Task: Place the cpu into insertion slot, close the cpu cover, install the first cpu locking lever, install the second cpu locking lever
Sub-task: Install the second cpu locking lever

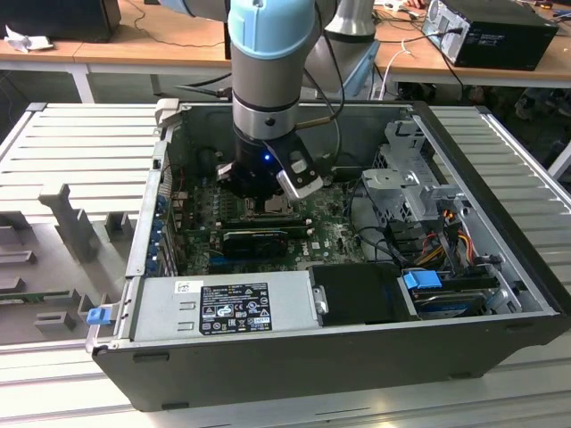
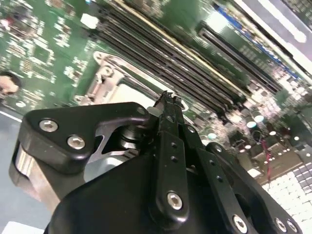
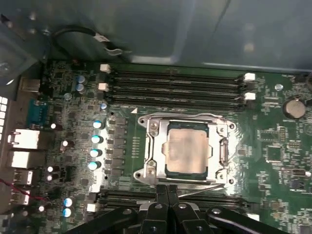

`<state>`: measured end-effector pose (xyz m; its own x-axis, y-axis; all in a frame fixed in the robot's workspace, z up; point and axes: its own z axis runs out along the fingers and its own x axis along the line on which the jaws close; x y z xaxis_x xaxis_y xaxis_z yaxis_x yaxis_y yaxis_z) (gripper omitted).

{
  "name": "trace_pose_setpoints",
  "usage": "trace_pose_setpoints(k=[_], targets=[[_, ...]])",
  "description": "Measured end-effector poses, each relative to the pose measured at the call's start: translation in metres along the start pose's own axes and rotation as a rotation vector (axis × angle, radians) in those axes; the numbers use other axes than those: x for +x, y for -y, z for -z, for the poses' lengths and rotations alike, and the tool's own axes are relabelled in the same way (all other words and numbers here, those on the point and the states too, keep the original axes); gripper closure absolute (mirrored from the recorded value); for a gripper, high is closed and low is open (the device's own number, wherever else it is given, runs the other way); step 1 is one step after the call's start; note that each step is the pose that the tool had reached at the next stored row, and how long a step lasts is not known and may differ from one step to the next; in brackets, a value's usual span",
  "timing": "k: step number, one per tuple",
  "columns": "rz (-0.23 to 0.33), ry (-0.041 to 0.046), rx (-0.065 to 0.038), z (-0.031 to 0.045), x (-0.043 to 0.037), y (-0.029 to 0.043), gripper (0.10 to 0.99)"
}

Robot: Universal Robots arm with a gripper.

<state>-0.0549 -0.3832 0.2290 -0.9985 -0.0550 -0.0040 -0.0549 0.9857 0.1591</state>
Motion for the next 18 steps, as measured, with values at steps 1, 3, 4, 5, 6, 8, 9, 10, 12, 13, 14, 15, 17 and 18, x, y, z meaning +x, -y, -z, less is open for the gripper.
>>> trace_pose_setpoints(k=[1, 3, 4, 5, 6, 8, 9, 10, 12, 13, 14, 15, 17, 18], targets=[[0.000, -0.0001, -0.001, -0.0010, 0.0003, 0.0008, 0.980], [0.000, 0.0005, -0.011, -0.0019, 0.0016, 0.0042, 0.980], [0.000, 0.0008, -0.017, -0.0019, 0.0026, 0.0050, 0.980], [0.000, 0.0015, -0.030, -0.0020, 0.0056, 0.0060, 0.980], [0.000, 0.0017, -0.036, -0.0023, 0.0067, 0.0068, 0.980], [0.000, 0.0023, -0.041, -0.0046, 0.0071, 0.0081, 0.980], [0.000, 0.0024, -0.043, -0.0057, 0.0071, 0.0084, 0.980], [0.000, 0.0025, -0.046, -0.0070, 0.0072, 0.0087, 0.980], [0.000, 0.0027, -0.051, -0.0094, 0.0072, 0.0090, 0.980], [0.000, 0.0028, -0.053, -0.0108, 0.0071, 0.0093, 0.980], [0.000, 0.0030, -0.054, -0.0129, 0.0072, 0.0097, 0.980], [0.000, 0.0029, -0.054, -0.0146, 0.0072, 0.0099, 0.980], [0.000, 0.0028, -0.054, -0.0205, 0.0090, 0.0112, 0.980], [0.000, 0.0030, -0.058, -0.0213, 0.0106, 0.0121, 0.980]])
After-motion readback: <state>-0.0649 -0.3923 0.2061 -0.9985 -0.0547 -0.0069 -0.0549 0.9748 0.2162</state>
